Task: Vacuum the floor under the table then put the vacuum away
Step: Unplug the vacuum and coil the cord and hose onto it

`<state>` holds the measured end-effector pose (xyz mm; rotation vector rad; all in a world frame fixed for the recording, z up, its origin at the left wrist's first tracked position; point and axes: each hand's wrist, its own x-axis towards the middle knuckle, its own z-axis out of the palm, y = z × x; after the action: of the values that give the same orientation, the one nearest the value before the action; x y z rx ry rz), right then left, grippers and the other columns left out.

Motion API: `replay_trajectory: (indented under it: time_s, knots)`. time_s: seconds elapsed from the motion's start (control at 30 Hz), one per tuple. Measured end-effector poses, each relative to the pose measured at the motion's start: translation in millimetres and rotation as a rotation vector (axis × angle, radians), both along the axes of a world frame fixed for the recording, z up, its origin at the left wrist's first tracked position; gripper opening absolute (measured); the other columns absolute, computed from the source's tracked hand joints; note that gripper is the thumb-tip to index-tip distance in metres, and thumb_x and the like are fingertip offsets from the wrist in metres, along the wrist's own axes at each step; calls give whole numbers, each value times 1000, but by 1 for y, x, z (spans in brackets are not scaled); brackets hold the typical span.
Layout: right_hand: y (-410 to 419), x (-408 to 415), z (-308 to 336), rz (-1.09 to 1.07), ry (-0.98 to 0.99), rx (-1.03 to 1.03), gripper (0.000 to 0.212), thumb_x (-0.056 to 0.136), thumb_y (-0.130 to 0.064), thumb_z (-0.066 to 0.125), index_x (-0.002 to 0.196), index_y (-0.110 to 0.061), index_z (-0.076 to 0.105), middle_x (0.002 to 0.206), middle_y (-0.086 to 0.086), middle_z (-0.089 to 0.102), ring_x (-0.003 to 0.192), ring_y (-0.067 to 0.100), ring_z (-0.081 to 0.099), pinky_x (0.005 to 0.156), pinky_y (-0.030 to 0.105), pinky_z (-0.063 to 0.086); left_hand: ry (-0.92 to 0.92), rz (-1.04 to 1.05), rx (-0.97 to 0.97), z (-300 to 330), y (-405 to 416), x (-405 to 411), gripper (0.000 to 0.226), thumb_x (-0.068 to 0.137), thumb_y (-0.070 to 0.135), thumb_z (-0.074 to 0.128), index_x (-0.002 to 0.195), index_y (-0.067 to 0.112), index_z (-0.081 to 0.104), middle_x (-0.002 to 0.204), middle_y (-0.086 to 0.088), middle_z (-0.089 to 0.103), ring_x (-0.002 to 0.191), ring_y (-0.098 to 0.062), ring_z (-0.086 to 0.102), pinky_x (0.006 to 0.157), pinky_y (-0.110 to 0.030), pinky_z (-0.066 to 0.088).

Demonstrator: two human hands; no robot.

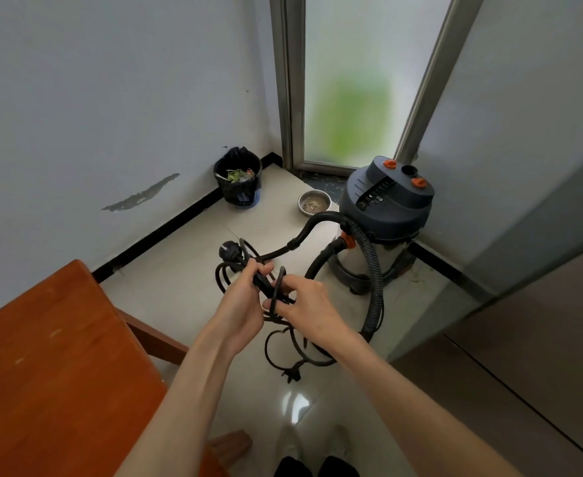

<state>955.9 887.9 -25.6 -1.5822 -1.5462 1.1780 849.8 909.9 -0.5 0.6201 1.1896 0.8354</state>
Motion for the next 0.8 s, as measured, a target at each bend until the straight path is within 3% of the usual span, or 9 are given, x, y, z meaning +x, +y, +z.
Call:
replay_trajectory:
  time_s: [0.07, 0.13, 0.2, 0.3, 0.4, 0.5, 0.63, 0.8]
  knots:
    - [1, -1, -1, 37, -18, -1, 12, 88, -13, 62, 99, -9, 65, 82, -6, 61, 82, 15, 62, 73, 25, 54, 53, -67, -7, 1, 0, -2, 33, 102, 35, 32, 81, 18, 52, 88, 4, 61, 87, -13, 58, 75, -31, 42]
    - [1, -1, -3, 57, -47, -3, 7, 89, -11, 58, 93, -8, 62, 82, 4, 61, 79, 24, 62, 72, 39, 55, 155, -146, 7, 0, 1, -6, 32, 101, 34, 34, 82, 18, 55, 88, 9, 60, 97, -7, 52, 91, -29, 37]
    - [3, 2, -4, 50, -79, -24, 4, 91, -12, 53, 91, -10, 57, 82, 2, 58, 77, 25, 61, 69, 38, 54, 362, -246, 68, -3, 4, -11, 36, 102, 33, 33, 78, 24, 58, 87, 18, 55, 100, -3, 45, 103, -32, 27]
    - [8, 9, -4, 20, -147, -41, 8, 93, -12, 49, 99, -11, 54, 84, -2, 55, 77, 18, 57, 65, 30, 49, 612, -354, 188, -11, -1, -14, 31, 96, 44, 41, 88, 23, 62, 90, 13, 59, 95, -9, 55, 85, -24, 40]
    - [15, 15, -1, -11, -196, -32, 10, 95, -11, 49, 104, -11, 54, 89, -4, 53, 78, 10, 53, 60, 15, 41, 655, -376, 292, -20, -10, -13, 20, 89, 36, 60, 84, 18, 66, 80, 6, 65, 74, -1, 59, 60, -10, 41]
    - [18, 24, 3, 31, -149, -69, 8, 97, -11, 46, 96, -18, 49, 88, -6, 53, 81, 10, 54, 59, 12, 39, 673, -348, 414, -21, -9, -11, 14, 85, 23, 67, 71, 26, 67, 70, 12, 65, 62, 7, 55, 60, -7, 39]
    - [14, 32, 6, 113, -162, -85, 11, 98, -12, 45, 93, -21, 47, 83, -12, 50, 87, 11, 52, 67, 17, 41, 682, -335, 487, -21, -2, -7, 7, 83, 29, 69, 76, 29, 68, 80, 10, 68, 74, -4, 57, 68, -16, 43]
    - [9, 34, 1, 84, -193, -81, 9, 97, -14, 48, 96, -10, 56, 80, -6, 54, 74, 9, 54, 65, 20, 44, 811, -362, 505, -27, -1, 2, 14, 90, 22, 59, 76, 21, 63, 74, 9, 62, 69, -2, 53, 59, -9, 39]
